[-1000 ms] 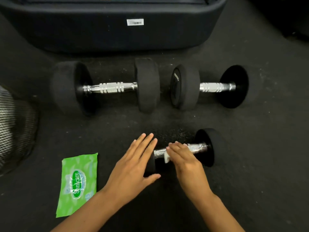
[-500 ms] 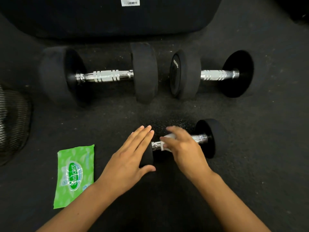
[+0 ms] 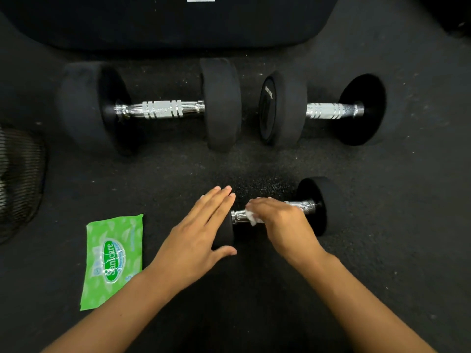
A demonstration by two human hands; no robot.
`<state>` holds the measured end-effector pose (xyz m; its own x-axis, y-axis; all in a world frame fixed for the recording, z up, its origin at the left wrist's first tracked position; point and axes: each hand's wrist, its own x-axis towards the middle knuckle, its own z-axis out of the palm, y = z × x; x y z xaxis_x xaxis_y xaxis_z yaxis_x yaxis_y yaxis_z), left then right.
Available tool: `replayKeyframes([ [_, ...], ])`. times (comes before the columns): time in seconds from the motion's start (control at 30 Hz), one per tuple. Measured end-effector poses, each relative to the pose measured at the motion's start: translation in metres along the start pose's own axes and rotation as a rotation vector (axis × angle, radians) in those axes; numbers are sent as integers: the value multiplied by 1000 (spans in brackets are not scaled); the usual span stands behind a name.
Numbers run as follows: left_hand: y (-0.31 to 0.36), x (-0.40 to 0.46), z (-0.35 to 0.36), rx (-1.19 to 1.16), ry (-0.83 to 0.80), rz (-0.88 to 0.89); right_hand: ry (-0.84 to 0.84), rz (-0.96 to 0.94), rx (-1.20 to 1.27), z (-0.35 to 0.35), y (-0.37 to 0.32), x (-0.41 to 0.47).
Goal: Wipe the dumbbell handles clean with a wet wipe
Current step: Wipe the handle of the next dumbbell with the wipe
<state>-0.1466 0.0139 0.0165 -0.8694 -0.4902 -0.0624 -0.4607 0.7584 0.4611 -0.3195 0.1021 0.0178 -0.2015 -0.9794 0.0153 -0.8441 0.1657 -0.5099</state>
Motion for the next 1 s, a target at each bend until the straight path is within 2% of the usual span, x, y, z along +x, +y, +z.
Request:
replayKeyframes([
  [0.1,1,1,1,11,20,4,-81,80,-1,-1,-9,17],
  [0.23,1,1,-2,-9,-3,0,-163,21,29,5,-13,14],
  [0.33,2,2,-3,-16,6,9,-160,111,-14,-1,-10,27],
  [0.47,1,2,-3,-17,-1,3,-204,69,-79,1,-24,25],
  [0.6,1,1,-1,15,15,11,-230,133,-121,-7,-20,36],
  [0.8,0,1,-2,-4,-3,3,-229,137,-61,-7,-22,28],
  [0.87,0,2,-2,-3,3,9,-223,144,-121,-3,-21,35],
  [0.93,0,4,-4,-25,-4,14,-189,91,-188,6,-28,31],
  [1.0,-1,4,-4,-43,-6,14,-124,-19,-127,6,-26,16],
])
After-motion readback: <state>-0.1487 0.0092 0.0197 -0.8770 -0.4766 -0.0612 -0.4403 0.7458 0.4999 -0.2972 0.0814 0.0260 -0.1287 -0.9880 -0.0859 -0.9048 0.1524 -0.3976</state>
